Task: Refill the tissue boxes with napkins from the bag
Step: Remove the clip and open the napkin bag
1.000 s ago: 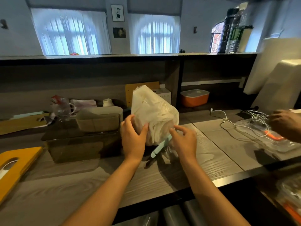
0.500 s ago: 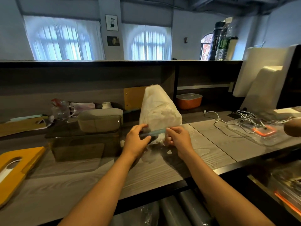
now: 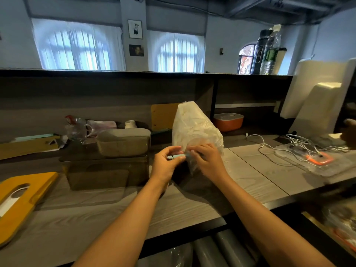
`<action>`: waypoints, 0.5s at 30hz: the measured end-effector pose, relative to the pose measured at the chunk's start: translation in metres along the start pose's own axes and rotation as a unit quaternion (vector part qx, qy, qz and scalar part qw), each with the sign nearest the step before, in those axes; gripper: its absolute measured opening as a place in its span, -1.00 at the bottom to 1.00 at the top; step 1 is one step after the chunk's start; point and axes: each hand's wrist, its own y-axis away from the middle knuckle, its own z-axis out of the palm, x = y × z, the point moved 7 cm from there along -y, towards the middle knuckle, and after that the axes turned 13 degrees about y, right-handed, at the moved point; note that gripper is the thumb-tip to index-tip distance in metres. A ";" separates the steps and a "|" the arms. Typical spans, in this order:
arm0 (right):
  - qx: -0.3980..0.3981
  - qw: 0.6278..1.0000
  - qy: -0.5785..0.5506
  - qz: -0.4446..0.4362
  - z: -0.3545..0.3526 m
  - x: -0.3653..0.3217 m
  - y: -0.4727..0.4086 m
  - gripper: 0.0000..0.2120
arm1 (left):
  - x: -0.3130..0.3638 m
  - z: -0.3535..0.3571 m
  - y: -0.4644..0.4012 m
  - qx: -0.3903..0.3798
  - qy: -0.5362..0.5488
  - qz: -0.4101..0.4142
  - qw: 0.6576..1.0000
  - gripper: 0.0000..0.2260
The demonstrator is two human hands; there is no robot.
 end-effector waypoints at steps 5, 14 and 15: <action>-0.007 0.999 0.032 0.023 0.003 0.013 -0.002 -0.81 | -0.002 0.009 0.005 -0.008 0.206 -0.084 0.975 -0.81; -0.003 0.995 0.072 0.065 0.001 0.023 0.002 -0.80 | -0.008 0.015 0.012 0.034 0.221 -0.135 0.965 -0.81; -0.001 0.994 0.086 0.062 0.001 0.022 0.003 -0.79 | -0.009 0.015 0.012 0.035 0.215 -0.140 0.966 -0.79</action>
